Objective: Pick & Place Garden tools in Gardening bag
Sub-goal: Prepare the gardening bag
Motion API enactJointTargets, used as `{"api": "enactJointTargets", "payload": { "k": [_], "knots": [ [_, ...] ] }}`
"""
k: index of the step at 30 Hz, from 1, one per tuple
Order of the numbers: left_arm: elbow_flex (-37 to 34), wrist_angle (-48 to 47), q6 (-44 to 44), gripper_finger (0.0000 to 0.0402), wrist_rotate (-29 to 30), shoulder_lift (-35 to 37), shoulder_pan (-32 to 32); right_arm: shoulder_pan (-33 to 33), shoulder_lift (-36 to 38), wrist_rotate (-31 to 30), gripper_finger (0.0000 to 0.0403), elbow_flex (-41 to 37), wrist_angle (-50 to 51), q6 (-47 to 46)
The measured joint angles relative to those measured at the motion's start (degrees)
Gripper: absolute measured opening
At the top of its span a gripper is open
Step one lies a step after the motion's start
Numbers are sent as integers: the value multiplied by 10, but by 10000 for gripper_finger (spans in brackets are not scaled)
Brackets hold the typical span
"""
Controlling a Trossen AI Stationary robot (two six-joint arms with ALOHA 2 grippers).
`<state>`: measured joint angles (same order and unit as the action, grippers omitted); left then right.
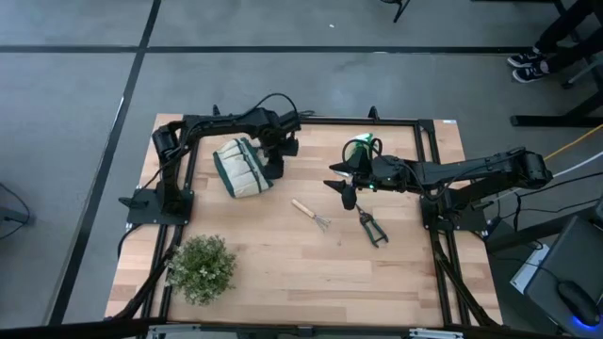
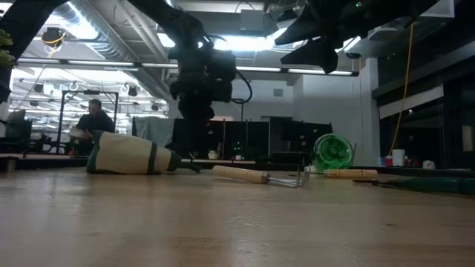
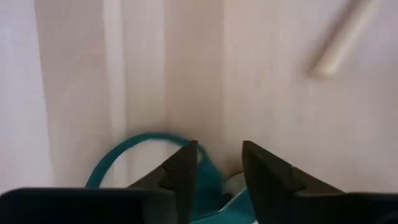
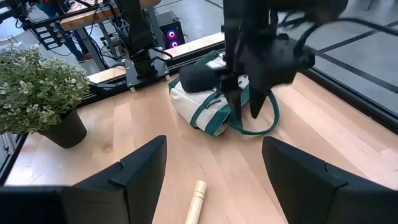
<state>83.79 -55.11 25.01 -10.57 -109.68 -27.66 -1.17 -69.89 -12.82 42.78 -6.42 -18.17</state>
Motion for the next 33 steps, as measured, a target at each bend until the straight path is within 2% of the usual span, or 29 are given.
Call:
{"api": "enactJointTargets", "payload": {
  "k": [3,5,10,20,24,29,33],
  "knots": [
    [0,1,-29,144,82,-13,16,0,0,0,268,0,0,0],
    [0,2,-52,149,110,-25,22,0,0,0,268,0,0,0],
    [0,3,-87,149,93,-53,24,0,0,1,268,0,0,0],
    [0,-3,-119,144,95,-95,24,0,0,2,268,0,1,-16],
    [0,-1,-114,104,100,-94,24,0,0,10,268,0,1,-15],
    [0,-6,-117,14,98,-93,20,0,0,15,268,0,2,-16],
    [-1,-9,-123,4,90,-85,20,0,0,15,268,0,2,-15]
  ]
}}
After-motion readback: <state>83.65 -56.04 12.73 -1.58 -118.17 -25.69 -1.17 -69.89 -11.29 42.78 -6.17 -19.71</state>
